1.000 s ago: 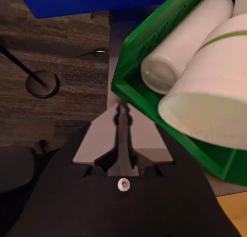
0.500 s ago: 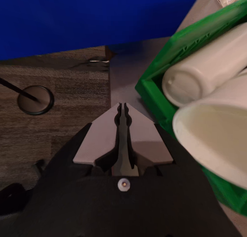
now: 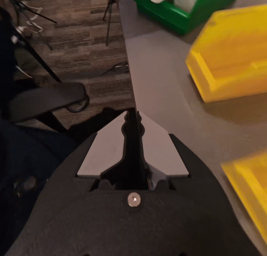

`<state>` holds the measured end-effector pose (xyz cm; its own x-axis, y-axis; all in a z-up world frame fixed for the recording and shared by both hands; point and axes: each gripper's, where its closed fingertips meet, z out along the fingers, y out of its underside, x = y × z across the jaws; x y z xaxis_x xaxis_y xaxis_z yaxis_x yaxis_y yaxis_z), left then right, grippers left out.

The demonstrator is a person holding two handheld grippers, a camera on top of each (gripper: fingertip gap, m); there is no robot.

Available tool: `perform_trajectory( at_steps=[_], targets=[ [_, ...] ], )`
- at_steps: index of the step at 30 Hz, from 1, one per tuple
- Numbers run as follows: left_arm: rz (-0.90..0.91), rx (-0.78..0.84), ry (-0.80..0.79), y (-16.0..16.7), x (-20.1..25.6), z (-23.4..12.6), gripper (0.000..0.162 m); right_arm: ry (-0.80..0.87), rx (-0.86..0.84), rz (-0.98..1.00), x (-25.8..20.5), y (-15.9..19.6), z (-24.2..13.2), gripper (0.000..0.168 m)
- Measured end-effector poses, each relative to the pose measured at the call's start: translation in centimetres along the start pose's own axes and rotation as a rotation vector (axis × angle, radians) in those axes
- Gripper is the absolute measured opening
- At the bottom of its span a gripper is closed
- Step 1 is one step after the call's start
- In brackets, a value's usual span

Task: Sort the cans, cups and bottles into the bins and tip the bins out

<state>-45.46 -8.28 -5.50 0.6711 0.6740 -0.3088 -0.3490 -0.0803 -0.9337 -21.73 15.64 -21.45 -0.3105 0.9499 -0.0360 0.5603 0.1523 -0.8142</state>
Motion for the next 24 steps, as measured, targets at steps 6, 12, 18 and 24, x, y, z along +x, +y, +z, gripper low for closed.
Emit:
perform_trajectory(
  at_steps=[6,12,18,24],
  targets=[
    [0.096,0.285,0.379,-14.0,15.1,0.2,0.003,0.27,-0.041,0.063,2.6,9.5,-12.1,0.01],
    [0.133,0.545,0.833,-24.9,36.0,-1.7,0.004,0.524,0.126,0.151,2.7,12.1,-25.0,0.013],
    [0.134,0.533,1.17,-26.1,56.5,-6.3,0.006,0.751,0.483,0.355,3.2,15.5,-39.0,0.014],
    [0.092,0.351,1.414,-20.9,71.4,-11.5,0.012,0.964,0.671,0.783,7.2,27.3,-46.4,0.01]
  ],
)
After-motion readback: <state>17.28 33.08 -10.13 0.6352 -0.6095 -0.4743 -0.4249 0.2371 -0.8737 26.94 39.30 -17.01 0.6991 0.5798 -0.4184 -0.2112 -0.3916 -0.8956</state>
